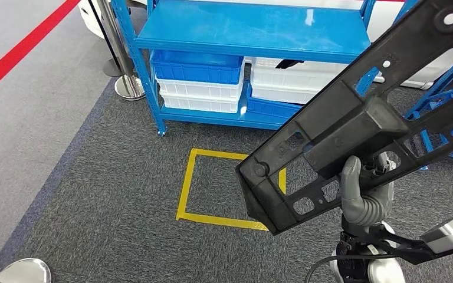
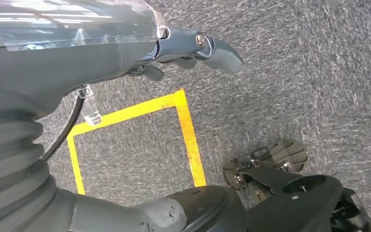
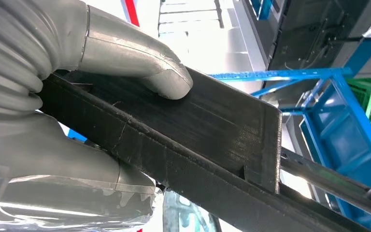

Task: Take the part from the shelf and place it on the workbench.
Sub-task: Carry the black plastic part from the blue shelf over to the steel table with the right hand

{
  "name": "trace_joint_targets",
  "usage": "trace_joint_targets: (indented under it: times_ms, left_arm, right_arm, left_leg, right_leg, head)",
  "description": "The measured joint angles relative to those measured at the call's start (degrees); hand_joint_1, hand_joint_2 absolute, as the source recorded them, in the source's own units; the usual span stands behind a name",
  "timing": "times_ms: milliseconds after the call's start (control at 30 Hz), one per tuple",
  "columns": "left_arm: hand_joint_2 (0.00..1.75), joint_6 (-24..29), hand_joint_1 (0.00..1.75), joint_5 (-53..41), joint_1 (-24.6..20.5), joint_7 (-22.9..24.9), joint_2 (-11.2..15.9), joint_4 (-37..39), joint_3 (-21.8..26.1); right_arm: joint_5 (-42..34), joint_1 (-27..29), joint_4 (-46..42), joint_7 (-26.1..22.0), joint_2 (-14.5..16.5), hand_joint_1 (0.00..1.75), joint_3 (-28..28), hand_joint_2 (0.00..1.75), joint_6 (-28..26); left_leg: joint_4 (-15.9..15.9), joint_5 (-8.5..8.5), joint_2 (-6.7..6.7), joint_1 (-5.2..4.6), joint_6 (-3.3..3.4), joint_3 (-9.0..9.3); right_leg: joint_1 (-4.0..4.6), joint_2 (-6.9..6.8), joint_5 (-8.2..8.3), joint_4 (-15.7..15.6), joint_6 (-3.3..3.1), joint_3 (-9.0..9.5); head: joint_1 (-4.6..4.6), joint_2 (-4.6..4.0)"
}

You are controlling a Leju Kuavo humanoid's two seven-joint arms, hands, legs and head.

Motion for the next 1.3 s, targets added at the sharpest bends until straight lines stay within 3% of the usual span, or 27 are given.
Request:
trace_joint_targets:
  times_ms: [67,100,167,200,233,267,300,333,400,467,533,567,633,700,733,767,800,867,933,967,1067,1133,1200,1233,1267,1300]
  left_arm:
    - [1.75,0.1,0.0,-0.07,0.11,-0.06,0.2,0.01,-0.02]
    - [1.75,0.19,0.0,-0.21,0.16,-0.09,0.3,0.02,-0.07]
    - [1.75,0.48,0.0,-0.62,0.21,-0.07,0.46,0.02,-0.34]
    - [1.75,0.63,0.0,-0.84,0.24,0.01,0.57,0.02,-0.56]
    - [1.75,0.75,0.0,-0.98,0.26,0.09,0.7,0.03,-0.79]
    - [1.75,0.81,0.0,-1.07,0.27,0.16,0.84,0.03,-0.99]
    - [1.75,0.85,0.0,-1.15,0.27,0.22,0.97,0.04,-1.15]
    - [1.75,0.89,0.0,-1.21,0.25,0.29,1.1,0.04,-1.27]
    - [1.75,1.08,0.0,-1.28,0.14,0.43,1.33,0.04,-1.42]
    - [1.75,1.46,0.0,-1.3,0.07,0.47,1.47,0.04,-1.56]
    - [1.75,1.77,0.0,-1.29,0.09,0.33,1.52,0.04,-1.73]
    - [1.75,1.85,0.0,-1.29,0.06,0.18,1.53,0.03,-1.81]
    - [1.75,1.91,0.0,-1.28,0.0,-0.28,1.62,0.03,-1.91]
    - [1.75,1.93,0.0,-1.25,-0.03,-0.91,1.95,0.05,-1.96]
    - [1.75,1.86,0.0,-1.22,0.0,-1.29,2.2,0.08,-1.98]
    - [1.75,1.74,0.0,-1.19,0.05,-1.72,2.47,0.13,-2.03]
    - [1.75,1.54,0.0,-1.14,0.14,-2.19,2.74,0.19,-2.09]
    - [1.75,0.99,0.0,-0.99,0.36,-3.09,3.35,0.31,-2.22]
    - [1.75,0.52,0.0,-0.77,0.54,-3.9,4.09,0.42,-2.32]
    - [1.75,0.3,0.0,-0.67,0.66,-4.24,4.48,0.5,-2.34]
    - [1.75,-0.29,0.0,-0.42,1.06,-4.8,5.62,0.81,-2.42]
    - [1.75,-0.42,0.0,-0.28,1.24,-4.92,6.18,0.92,-2.45]
    - [1.75,-0.44,0.0,-0.24,1.28,-4.95,6.52,0.96,-2.46]
    - [1.75,-0.46,0.0,-0.24,1.29,-4.95,6.62,0.97,-2.47]
    - [1.75,-0.48,0.0,-0.23,1.29,-4.95,6.69,0.97,-2.48]
    - [1.75,-0.5,0.0,-0.2,1.28,-4.95,6.76,0.98,-2.49]
  right_arm:
    - [0.28,0.39,0.01,-0.31,0.41,1.75,0.02,1.75,-0.25]
    - [0.41,0.58,0.0,-0.49,0.64,1.75,0.02,1.75,-0.45]
    - [0.95,1.23,0.0,-1.07,1.17,1.75,0.03,1.75,-1.0]
    - [1.35,1.72,0.0,-1.43,1.42,1.75,0.03,1.75,-1.31]
    - [1.77,2.23,0.01,-1.78,1.63,1.75,0.03,1.75,-1.64]
    - [2.12,2.69,0.01,-2.04,1.82,1.75,0.03,1.75,-1.92]
    - [2.47,3.05,0.0,-2.26,2.0,1.75,0.03,1.75,-2.2]
    - [2.92,3.32,-0.02,-2.46,2.17,1.75,0.03,1.75,-2.54]
    - [4.32,3.84,-0.15,-3.04,2.6,1.75,0.02,1.75,-3.67]
    - [6.15,4.59,-0.28,-3.86,3.21,1.75,0.06,1.75,-5.11]
    - [7.57,5.87,-0.31,-4.91,3.91,1.75,0.21,1.75,-6.4]
    - [7.9,6.67,-0.31,-5.55,4.2,1.75,0.29,1.75,-6.9]
    - [7.81,8.06,-0.3,-6.79,4.63,1.75,0.37,1.75,-7.52]
    - [7.21,9.27,-0.3,-7.72,4.94,1.75,0.38,1.75,-7.82]
    - [6.81,9.84,-0.29,-8.03,5.05,1.75,0.36,1.75,-7.87]
    - [6.39,10.33,-0.28,-8.31,5.12,1.75,0.32,1.75,-7.83]
    - [6.0,10.69,-0.28,-8.57,5.15,1.75,0.26,1.75,-7.77]
    - [5.37,11.0,-0.28,-8.99,5.17,1.75,0.08,1.75,-7.53]
    - [4.85,11.1,-0.27,-9.33,5.23,1.75,-0.13,1.75,-7.21]
    - [4.63,11.13,-0.26,-9.45,5.27,1.75,-0.25,1.75,-7.05]
    - [4.19,11.22,-0.15,-9.63,5.41,1.75,-0.54,1.75,-6.8]
    - [4.07,11.23,-0.08,-9.68,5.56,1.75,-0.61,1.75,-6.79]
    - [4.04,11.25,0.01,-9.71,5.68,1.75,-0.62,1.75,-6.79]
    - [4.04,11.27,0.08,-9.71,5.69,1.75,-0.62,1.75,-6.79]
    - [4.04,11.27,0.15,-9.71,5.7,1.75,-0.62,1.75,-6.79]
    - [4.04,11.28,0.21,-9.71,5.7,1.75,-0.62,1.75,-6.77]
  left_leg:
    - [0.74,-0.92,-0.07,0.08,-0.75,-0.6]
    - [2.31,-2.66,-0.11,0.15,-1.15,-1.22]
    - [8.62,-7.77,-0.15,0.42,-1.87,-3.13]
    - [12.21,-9.74,-0.14,0.53,-2.12,-3.96]
    - [14.74,-10.6,-0.14,0.59,-2.29,-4.25]
    - [15.38,-10.22,-0.14,0.63,-2.37,-3.66]
    - [13.86,-8.91,-0.14,0.66,-2.36,-2.03]
    - [10.53,-7.3,-0.16,0.68,-2.22,0.49]
    - [2.47,-5.97,-0.32,0.55,-1.62,5.67]
    - [-1.4,-6.17,-0.5,0.23,-0.92,7.68]
    - [-1.99,-5.36,-0.45,0.25,-0.16,7.38]
    - [-2.29,-4.83,-0.35,0.38,0.27,7.15]
    - [-2.69,-3.77,-0.06,0.67,1.1,6.39]
    - [-2.44,-2.97,0.12,0.55,1.47,5.04]
    - [-2.23,-2.59,0.17,0.52,1.46,4.32]
    - [-1.97,-2.26,0.2,0.5,1.39,3.6]
    - [-1.66,-1.99,0.22,0.51,1.26,2.9]
    - [-0.92,-1.62,0.23,0.51,0.94,1.73]
    - [-0.27,-1.2,0.21,0.37,0.43,0.88]
    - [-0.12,-0.9,0.2,0.31,0.12,0.57]
    - [0.39,-0.83,0.08,0.34,-0.89,-0.21]
    - [3.73,-4.28,-0.04,0.51,-1.45,-1.5]
    - [10.9,-9.29,-0.08,0.64,-1.86,-3.54]
    - [14.17,-10.77,-0.07,0.66,-1.99,-4.2]
    - [16.08,-11.2,-0.07,0.66,-2.05,-4.23]
    - [15.58,-10.31,-0.07,0.66,-1.99,-3.05]
  right_leg:
    - [-0.25,-0.12,0.84,-0.25,-0.82,-0.67]
    - [-0.4,-0.2,1.33,-0.38,-1.23,-1.1]
    - [-0.35,-0.32,2.2,-0.33,-1.73,-2.2]
    - [-0.32,-0.36,2.61,-0.23,-1.81,-2.8]
    - [-0.29,-0.4,3.0,-0.1,-1.81,-3.43]
    - [-0.29,-0.43,3.37,0.06,-1.76,-4.06]
    - [-0.3,-0.43,3.7,0.23,-1.67,-4.66]
    - [-0.3,-0.39,4.02,0.38,-1.55,-5.18]
    - [-0.25,-0.33,4.68,0.6,-1.07,-5.96]
    - [-0.26,-0.4,5.49,0.52,-0.41,-6.34]
    - [-0.29,-0.43,6.1,0.33,0.29,-6.5]
    - [-0.3,-0.34,5.57,0.69,0.6,-6.73]
    - [-0.34,-0.12,1.8,4.22,1.0,-8.04]
    - [-0.43,-0.04,-3.15,11.18,1.28,-10.05]
    - [-0.47,-0.05,-4.28,14.02,1.42,-10.56]
    - [-0.49,-0.05,-4.19,15.34,1.49,-10.32]
    - [-0.51,-0.06,-3.0,14.57,1.5,-9.08]
    - [-0.51,-0.07,-0.49,8.21,1.24,-4.37]
    - [-0.26,0.01,-0.17,2.01,0.77,-0.53]
    - [-0.1,0.04,-0.56,0.55,0.56,0.12]
    - [-0.21,-0.08,0.03,-0.23,-0.44,-0.44]
    - [-0.44,-0.27,0.94,-0.43,-1.43,-1.29]
    - [-0.32,-0.34,1.8,-0.22,-1.82,-2.51]
    - [-0.26,-0.36,2.23,-0.06,-1.82,-3.21]
    - [-0.22,-0.38,2.63,0.12,-1.8,-3.89]
    - [-0.2,-0.39,3.04,0.31,-1.74,-4.59]
  head:
    - [0.0,0.0]
    - [-0.08,0.0]
    - [-0.31,0.0]
    - [-0.36,0.0]
    - [-0.35,0.0]
    - [-0.36,0.0]
    - [-0.37,0.0]
    - [-0.38,0.0]
    - [-0.34,0.0]
    - [-0.32,0.0]
    - [-0.35,0.0]
    - [-0.31,-0.01]
    - [0.0,-0.01]
    - [0.24,-0.01]
    - [0.24,-0.01]
    - [0.24,0.0]
    - [0.26,0.0]
    - [0.26,-0.01]
    - [0.21,0.0]
    - [0.2,0.0]
    - [0.19,0.0]
    - [0.04,-0.01]
    - [-0.14,0.0]
    - [-0.16,0.0]
    - [-0.16,0.0]
    - [-0.16,0.0]
